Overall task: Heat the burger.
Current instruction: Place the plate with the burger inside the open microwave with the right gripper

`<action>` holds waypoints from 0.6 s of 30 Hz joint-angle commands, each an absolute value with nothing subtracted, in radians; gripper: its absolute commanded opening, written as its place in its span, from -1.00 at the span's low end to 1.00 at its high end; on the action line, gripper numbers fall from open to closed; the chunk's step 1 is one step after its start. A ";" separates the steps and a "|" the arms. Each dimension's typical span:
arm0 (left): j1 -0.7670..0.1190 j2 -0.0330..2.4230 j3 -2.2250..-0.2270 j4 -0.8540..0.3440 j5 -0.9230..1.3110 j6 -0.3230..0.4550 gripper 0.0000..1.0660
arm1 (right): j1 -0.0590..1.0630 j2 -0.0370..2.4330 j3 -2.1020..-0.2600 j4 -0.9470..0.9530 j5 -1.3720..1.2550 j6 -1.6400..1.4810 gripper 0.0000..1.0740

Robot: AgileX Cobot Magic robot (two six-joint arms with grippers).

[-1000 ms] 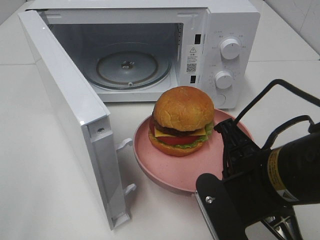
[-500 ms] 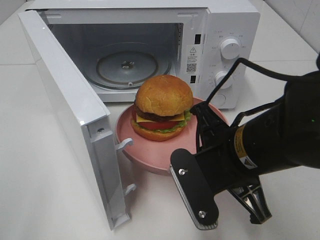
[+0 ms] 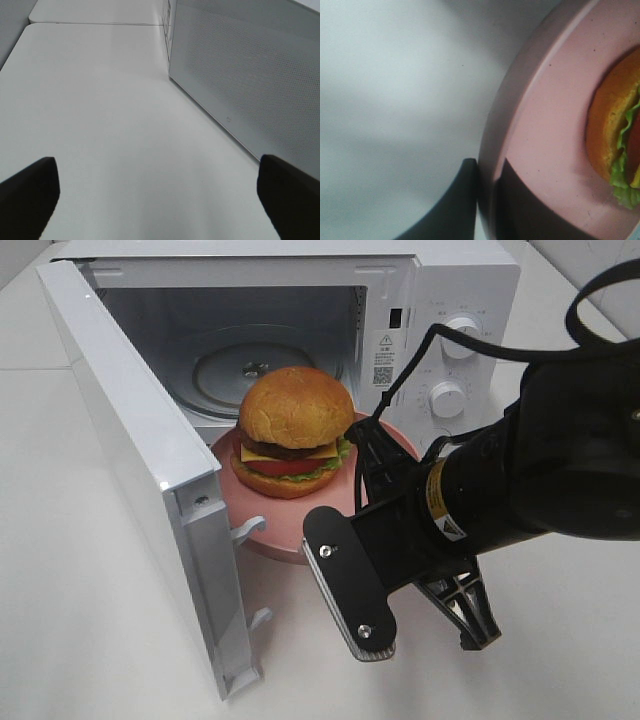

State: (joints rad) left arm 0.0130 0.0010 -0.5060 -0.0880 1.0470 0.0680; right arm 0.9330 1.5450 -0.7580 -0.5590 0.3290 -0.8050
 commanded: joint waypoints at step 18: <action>0.015 -0.002 -0.504 -0.091 1.044 0.061 0.96 | 0.931 1.566 -0.836 -0.544 0.289 -0.883 -1.00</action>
